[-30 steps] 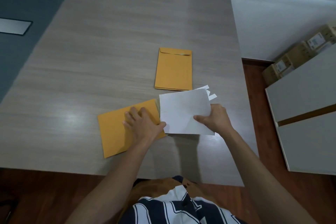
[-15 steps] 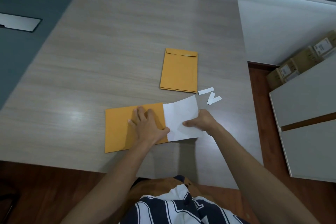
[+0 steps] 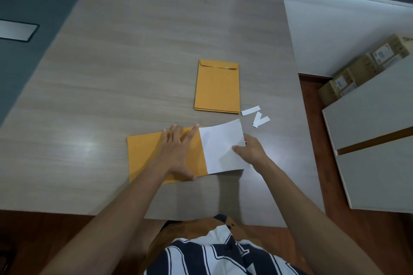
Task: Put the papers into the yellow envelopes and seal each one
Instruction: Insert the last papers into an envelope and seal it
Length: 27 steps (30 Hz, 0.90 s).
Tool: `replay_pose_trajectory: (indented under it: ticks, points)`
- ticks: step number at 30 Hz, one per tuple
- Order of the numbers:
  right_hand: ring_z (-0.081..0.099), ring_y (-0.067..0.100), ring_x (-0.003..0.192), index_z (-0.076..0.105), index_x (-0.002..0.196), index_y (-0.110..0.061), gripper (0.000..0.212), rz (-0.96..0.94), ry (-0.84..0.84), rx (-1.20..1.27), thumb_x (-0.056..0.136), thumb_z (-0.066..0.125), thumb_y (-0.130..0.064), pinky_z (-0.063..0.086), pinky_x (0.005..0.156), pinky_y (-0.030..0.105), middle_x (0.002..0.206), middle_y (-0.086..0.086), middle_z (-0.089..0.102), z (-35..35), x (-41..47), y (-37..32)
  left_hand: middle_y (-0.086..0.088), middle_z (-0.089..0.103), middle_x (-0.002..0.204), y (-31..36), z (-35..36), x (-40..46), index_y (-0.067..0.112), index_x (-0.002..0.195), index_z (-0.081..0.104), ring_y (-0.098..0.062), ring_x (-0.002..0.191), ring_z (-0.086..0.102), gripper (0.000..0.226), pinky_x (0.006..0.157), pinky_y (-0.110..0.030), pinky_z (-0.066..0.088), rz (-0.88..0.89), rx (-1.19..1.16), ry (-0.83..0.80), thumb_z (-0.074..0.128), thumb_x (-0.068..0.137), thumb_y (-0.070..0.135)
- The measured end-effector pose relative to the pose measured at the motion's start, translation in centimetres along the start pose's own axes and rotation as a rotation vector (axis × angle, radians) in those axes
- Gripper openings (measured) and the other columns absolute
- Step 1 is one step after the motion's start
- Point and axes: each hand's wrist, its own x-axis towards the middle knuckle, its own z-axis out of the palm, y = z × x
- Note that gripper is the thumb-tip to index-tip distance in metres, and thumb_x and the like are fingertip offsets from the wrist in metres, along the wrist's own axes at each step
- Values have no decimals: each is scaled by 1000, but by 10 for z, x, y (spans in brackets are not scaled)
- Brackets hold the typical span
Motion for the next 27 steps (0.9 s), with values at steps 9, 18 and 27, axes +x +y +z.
replay_pose_trajectory:
  ticks: [9, 18, 27]
  points:
    - [59, 21, 102, 57, 127, -15, 37, 0, -48, 72, 90, 62, -9, 49, 88, 35, 118, -1, 62, -4, -7, -7, -16, 9, 156, -9, 4, -8, 36, 146, -30, -35, 148, -1, 154, 118, -59, 5, 56, -99, 42, 73, 41, 81]
    - [60, 26, 107, 60, 123, -14, 36, -63, -32, -56, 87, 59, -8, 51, 93, 42, 118, 4, 64, 2, -16, -18, -12, 10, 152, -2, -2, -13, 36, 148, -27, -32, 146, 4, 153, 116, -63, 6, 106, -119, 35, 75, 42, 78]
    - [55, 28, 112, 52, 132, -13, 43, -87, -28, -142, 90, 61, -15, 49, 94, 41, 127, 8, 59, 17, -23, -32, -13, 7, 155, 8, -10, -15, 37, 148, -26, -34, 148, 3, 151, 117, -62, 5, 147, -200, 97, 75, 44, 79]
